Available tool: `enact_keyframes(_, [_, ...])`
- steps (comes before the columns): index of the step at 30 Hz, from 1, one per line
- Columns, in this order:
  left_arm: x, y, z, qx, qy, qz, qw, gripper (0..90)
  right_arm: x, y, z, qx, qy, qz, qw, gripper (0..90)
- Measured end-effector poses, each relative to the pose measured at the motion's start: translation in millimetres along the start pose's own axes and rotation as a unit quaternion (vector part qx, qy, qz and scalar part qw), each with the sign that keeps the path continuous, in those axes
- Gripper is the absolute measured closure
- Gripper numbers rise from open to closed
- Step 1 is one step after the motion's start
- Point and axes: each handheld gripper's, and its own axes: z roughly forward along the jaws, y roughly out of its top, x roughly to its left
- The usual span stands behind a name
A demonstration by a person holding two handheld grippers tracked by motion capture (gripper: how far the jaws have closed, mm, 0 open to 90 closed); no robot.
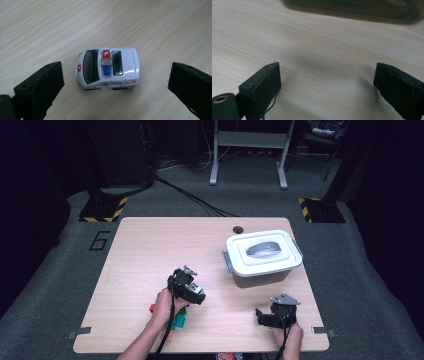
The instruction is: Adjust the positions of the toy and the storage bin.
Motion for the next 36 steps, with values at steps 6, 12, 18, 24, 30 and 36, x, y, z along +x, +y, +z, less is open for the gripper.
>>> enact_keyframes(6, [-2.9,1.8,8.2,0.015,0.004,0.000,0.9999,9.2,0.2,-0.1,-0.1,-0.001,-0.002,-0.003,1.0000,7.0])
enact_keyframes(12, [-1.8,1.7,12.9,0.019,0.012,-0.004,0.9997,21.0,0.6,0.0,0.0,-0.003,-0.005,-0.001,1.0000,7.4])
enact_keyframes(18, [-5.2,2.4,17.4,0.021,0.029,-0.003,0.9994,24.0,-0.2,-0.4,-0.5,-0.001,-0.003,-0.005,1.0000,7.9])
enact_keyframes(24, [-6.6,2.8,17.4,0.023,0.034,0.007,0.9991,25.5,-0.2,-0.4,-0.6,-0.002,-0.003,-0.005,1.0000,8.3])
enact_keyframes(30, [-7.3,3.0,15.1,0.011,0.030,0.011,0.9994,25.7,0.0,-0.5,-0.8,-0.003,-0.005,-0.005,1.0000,8.6])
enact_keyframes(36, [-6.3,3.3,8.6,0.002,0.027,0.013,0.9996,25.6,-0.1,-0.5,-0.8,-0.002,-0.005,-0.005,1.0000,8.5])
